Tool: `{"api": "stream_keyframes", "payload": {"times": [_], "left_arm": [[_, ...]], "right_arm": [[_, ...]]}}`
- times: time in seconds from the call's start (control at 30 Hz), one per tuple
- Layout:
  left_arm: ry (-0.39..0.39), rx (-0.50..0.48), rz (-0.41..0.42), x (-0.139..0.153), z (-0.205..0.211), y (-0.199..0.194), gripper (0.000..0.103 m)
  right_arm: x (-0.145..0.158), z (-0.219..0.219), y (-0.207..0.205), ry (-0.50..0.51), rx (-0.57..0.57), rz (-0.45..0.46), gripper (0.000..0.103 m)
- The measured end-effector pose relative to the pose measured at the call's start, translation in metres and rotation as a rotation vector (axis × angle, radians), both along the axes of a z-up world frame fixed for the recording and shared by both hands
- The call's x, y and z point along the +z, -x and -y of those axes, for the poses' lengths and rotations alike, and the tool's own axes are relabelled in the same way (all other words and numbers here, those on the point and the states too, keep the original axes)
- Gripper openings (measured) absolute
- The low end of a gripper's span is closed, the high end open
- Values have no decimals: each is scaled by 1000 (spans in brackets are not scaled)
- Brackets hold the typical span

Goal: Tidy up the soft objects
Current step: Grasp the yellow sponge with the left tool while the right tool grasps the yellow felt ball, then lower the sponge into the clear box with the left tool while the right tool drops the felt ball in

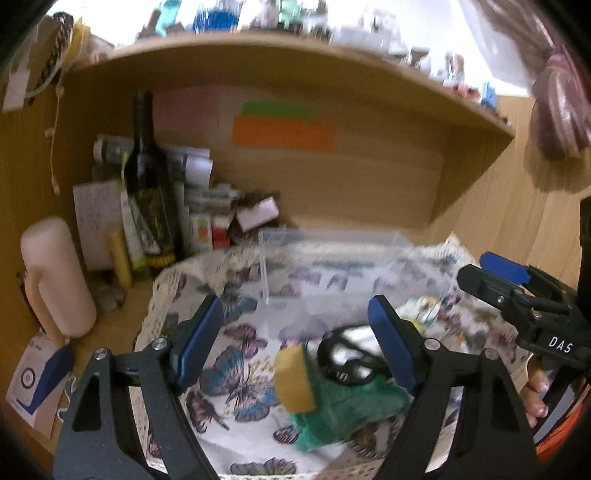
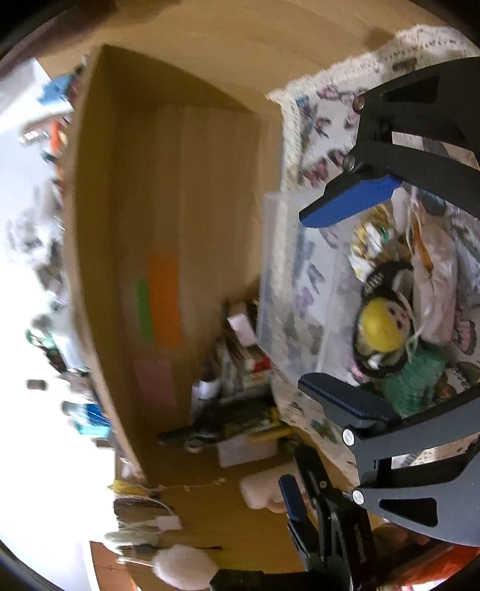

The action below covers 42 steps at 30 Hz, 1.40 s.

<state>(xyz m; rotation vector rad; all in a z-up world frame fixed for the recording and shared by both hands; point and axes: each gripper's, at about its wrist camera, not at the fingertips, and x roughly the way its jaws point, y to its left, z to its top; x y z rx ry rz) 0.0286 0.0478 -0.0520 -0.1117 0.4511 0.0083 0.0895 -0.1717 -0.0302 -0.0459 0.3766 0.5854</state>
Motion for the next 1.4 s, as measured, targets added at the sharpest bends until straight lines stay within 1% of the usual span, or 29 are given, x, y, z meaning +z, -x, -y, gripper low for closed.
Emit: {"api": "stream_keyframes", "payload": {"times": [0.07, 0.2, 0.27, 0.37, 0.43, 0.47, 0.5, 0.53, 0.57, 0.6, 0.67, 0.83, 1.03, 1.13, 1.23, 1.4], "left_arm": [[2, -5, -33, -10, 0, -4, 80], [13, -34, -103, -31, 2, -12, 73], [15, -48, -132, -40, 5, -17, 72], [7, -61, -172, -52, 9, -22, 67], [13, -69, -195, -58, 9, -26, 60], [21, -71, -204, -62, 8, -28, 58], [28, -71, -210, -65, 7, -30, 54], [34, -71, -217, -67, 6, -31, 46], [39, -72, -226, -68, 5, -33, 40], [45, -75, -235, -70, 5, -35, 30], [52, -73, -236, -70, 3, -36, 30], [23, -63, -185, -54, 6, -29, 30], [15, -58, -93, -17, 6, -24, 30], [24, -62, -46, 3, 3, -27, 30], [12, -55, -2, 22, 1, -32, 30], [-4, -52, 34, 46, 1, -47, 30]], "right_arm": [[-9, -7, -5, 18, 24, -30, 72], [-36, -25, -15, 76, 77, -111, 63], [-48, -31, -19, 104, 94, -147, 62], [-61, -35, -25, 133, 104, -191, 62], [-69, -38, -28, 148, 117, -216, 60], [-71, -39, -29, 153, 119, -226, 57], [-74, -41, -31, 168, 119, -237, 49], [-76, -42, -31, 179, 121, -245, 44], [-78, -44, -33, 189, 122, -251, 40], [-81, -46, -35, 201, 125, -263, 40], [-82, -46, -35, 198, 127, -270, 40], [-70, -38, -29, 161, 129, -243, 40], [-36, -19, -23, 89, 88, -159, 40], [-20, -8, -24, 56, 54, -113, 40], [-5, 3, -31, 30, 21, -83, 40], [19, 14, -41, 27, -23, -14, 40]]}}
